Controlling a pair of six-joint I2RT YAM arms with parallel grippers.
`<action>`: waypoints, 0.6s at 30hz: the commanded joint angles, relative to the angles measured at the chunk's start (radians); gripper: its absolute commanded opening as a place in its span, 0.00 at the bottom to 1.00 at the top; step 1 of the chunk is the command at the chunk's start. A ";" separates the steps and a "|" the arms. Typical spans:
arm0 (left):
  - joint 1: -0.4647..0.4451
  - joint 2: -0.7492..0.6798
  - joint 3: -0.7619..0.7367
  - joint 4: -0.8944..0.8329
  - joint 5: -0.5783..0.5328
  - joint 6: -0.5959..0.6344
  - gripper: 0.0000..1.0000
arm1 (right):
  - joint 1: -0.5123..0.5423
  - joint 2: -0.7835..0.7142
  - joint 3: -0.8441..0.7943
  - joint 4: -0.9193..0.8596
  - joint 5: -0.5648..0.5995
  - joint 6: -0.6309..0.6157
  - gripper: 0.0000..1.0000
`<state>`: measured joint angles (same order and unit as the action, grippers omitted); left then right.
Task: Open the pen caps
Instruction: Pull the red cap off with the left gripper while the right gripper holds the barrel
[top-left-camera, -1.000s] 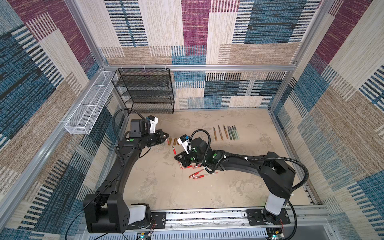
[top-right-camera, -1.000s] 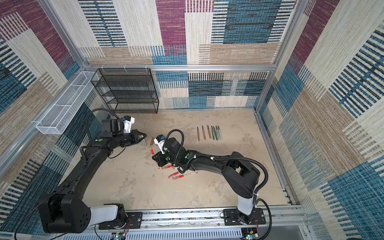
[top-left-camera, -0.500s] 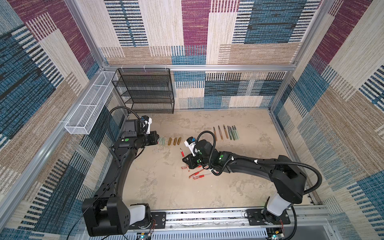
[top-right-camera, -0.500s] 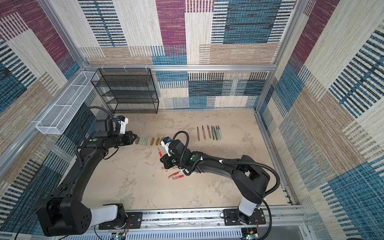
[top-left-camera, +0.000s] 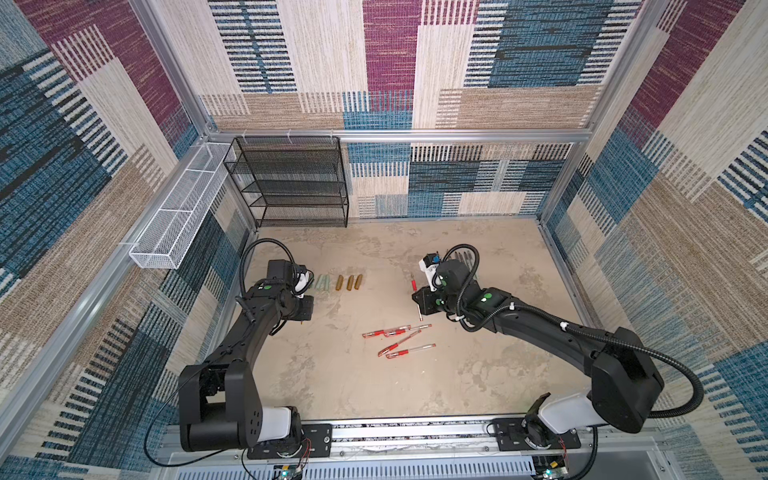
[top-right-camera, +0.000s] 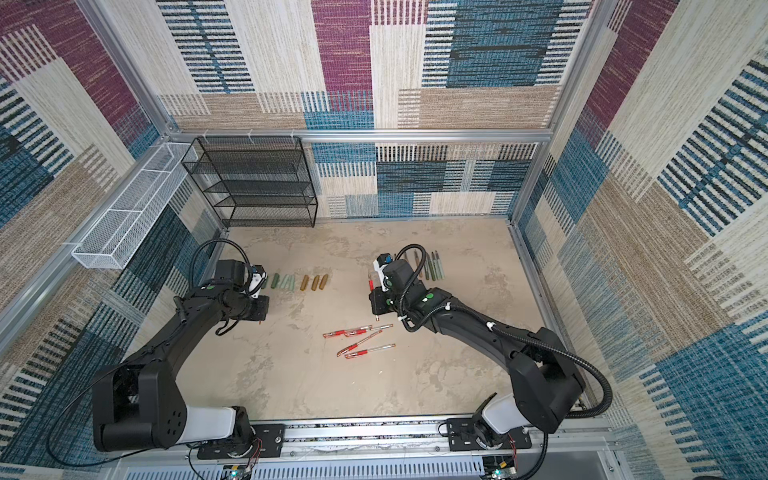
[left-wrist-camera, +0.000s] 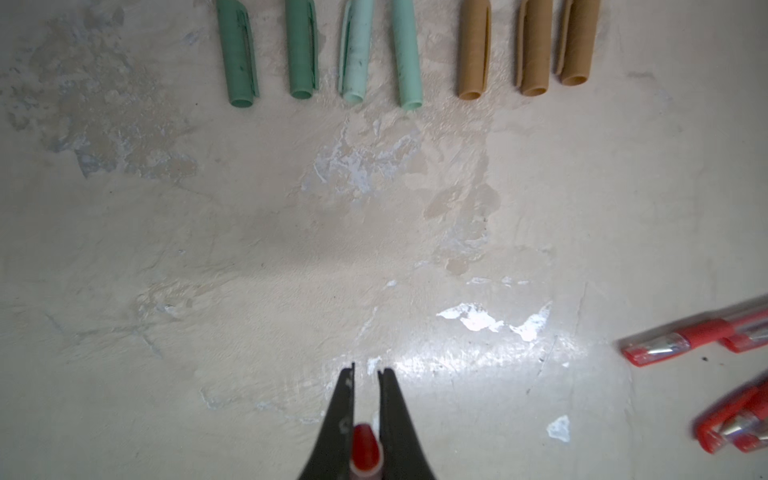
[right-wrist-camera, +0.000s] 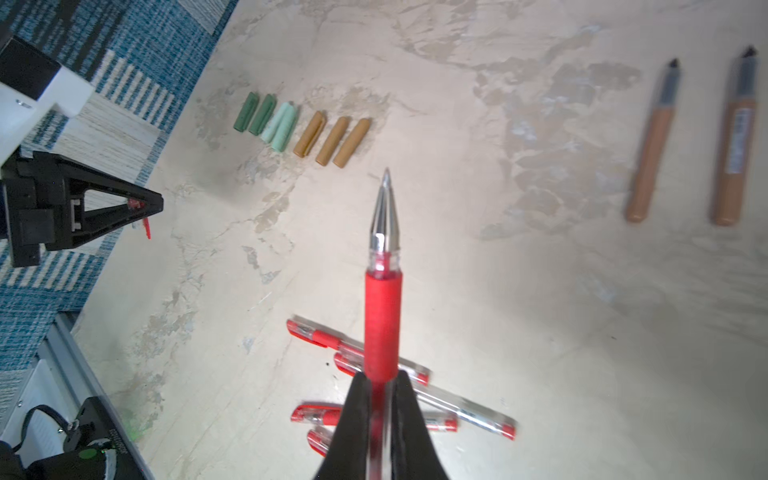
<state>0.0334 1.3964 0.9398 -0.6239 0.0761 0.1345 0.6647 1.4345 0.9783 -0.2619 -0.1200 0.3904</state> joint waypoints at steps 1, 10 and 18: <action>0.001 0.035 0.012 0.019 -0.042 0.032 0.00 | -0.048 -0.046 -0.034 -0.036 0.005 -0.034 0.00; 0.002 0.132 -0.004 0.050 -0.078 0.031 0.00 | -0.197 -0.166 -0.145 -0.044 -0.036 -0.079 0.00; 0.002 0.200 -0.013 0.065 -0.078 0.031 0.00 | -0.278 -0.233 -0.179 -0.070 -0.048 -0.113 0.00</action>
<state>0.0334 1.5742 0.9306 -0.5732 0.0071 0.1524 0.4057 1.2163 0.8036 -0.3187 -0.1543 0.3012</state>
